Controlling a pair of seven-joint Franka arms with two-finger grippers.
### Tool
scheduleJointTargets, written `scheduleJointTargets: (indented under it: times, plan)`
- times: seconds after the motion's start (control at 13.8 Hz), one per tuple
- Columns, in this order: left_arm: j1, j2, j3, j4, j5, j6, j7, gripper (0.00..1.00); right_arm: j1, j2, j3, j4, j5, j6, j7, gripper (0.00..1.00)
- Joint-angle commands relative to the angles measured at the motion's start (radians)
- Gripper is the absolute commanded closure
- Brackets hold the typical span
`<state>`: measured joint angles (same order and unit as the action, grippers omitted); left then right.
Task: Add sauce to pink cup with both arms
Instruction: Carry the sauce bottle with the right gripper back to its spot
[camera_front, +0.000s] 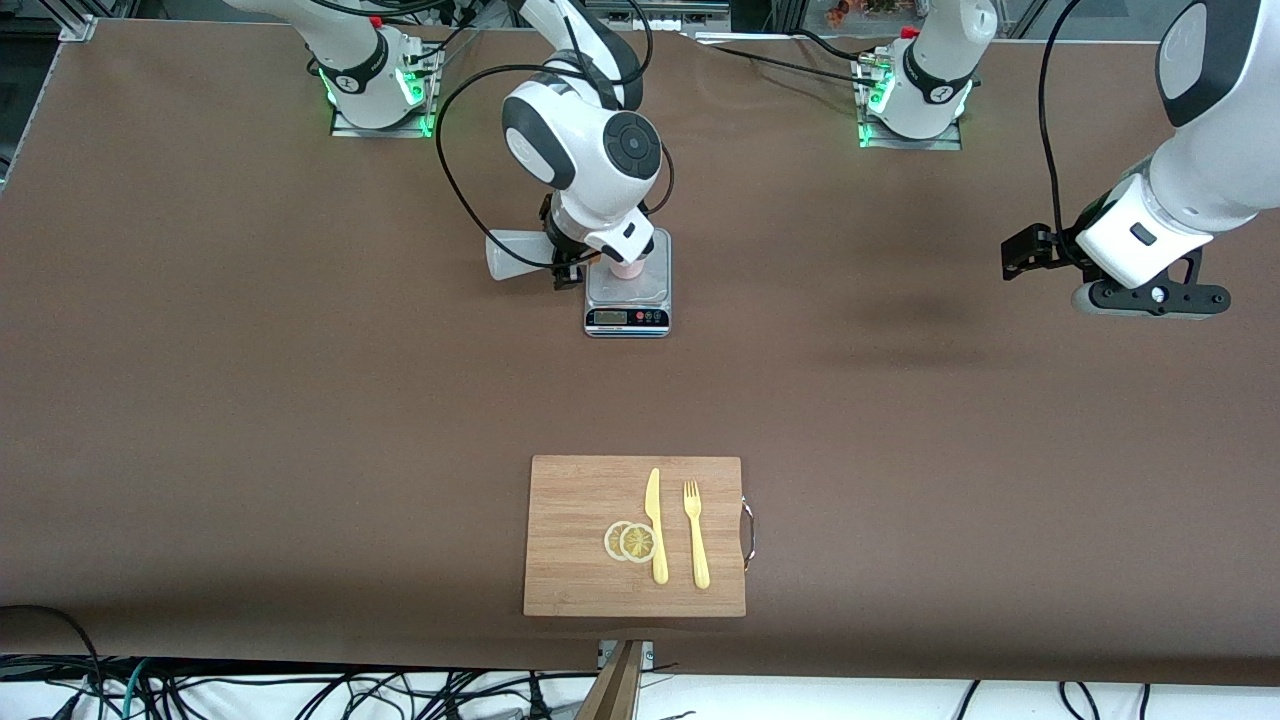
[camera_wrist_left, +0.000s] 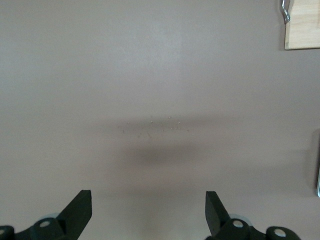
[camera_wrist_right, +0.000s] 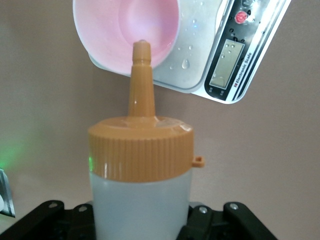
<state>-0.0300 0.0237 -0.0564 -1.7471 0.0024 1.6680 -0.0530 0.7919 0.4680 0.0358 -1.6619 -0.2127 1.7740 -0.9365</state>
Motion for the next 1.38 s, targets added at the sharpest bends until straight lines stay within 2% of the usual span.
scheduleJointTargets:
  times: [0.0, 0.43, 0.8, 1.3]
  plan:
    - [0.005, 0.021, -0.007, 0.054, 0.019, -0.008, -0.008, 0.0, -0.034, -0.012, 0.001, -0.006, 0.051, 0.022, -0.074, 1.0]
    - [0.005, 0.022, -0.005, 0.055, 0.01, -0.005, -0.008, 0.0, -0.137, -0.029, -0.001, -0.006, 0.16, 0.056, -0.249, 1.0]
    - [0.005, 0.021, -0.007, 0.066, 0.01, -0.001, -0.007, 0.0, -0.293, -0.037, -0.002, -0.006, 0.353, 0.091, -0.5, 1.0]
    - [0.005, 0.021, -0.008, 0.074, 0.005, 0.056, -0.007, 0.0, -0.577, -0.006, -0.002, -0.007, 0.682, 0.081, -0.982, 1.0]
